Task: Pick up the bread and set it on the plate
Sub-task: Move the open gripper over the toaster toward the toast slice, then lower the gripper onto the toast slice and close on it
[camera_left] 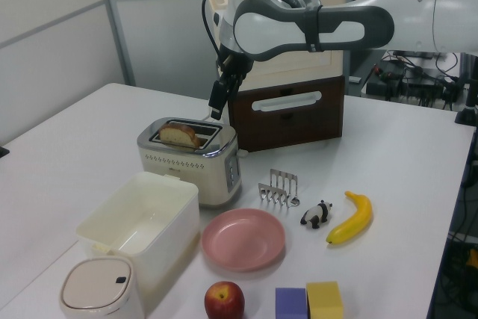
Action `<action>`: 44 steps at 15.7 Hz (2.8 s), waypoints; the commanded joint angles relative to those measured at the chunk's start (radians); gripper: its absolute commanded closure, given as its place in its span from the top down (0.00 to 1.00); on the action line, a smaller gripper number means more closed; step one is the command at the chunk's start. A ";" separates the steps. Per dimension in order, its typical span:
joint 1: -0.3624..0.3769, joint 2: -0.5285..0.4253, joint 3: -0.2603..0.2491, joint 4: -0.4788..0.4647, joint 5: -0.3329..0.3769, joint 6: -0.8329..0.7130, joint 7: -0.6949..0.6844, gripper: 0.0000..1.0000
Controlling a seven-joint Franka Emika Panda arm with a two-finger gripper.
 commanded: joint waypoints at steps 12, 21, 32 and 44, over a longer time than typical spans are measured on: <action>0.002 0.032 -0.008 0.000 0.007 0.086 -0.014 1.00; 0.002 0.052 -0.008 0.000 0.006 0.149 -0.020 0.98; -0.002 0.134 -0.008 0.021 0.003 0.277 -0.027 0.98; 0.002 0.177 -0.005 0.029 -0.004 0.389 -0.045 0.97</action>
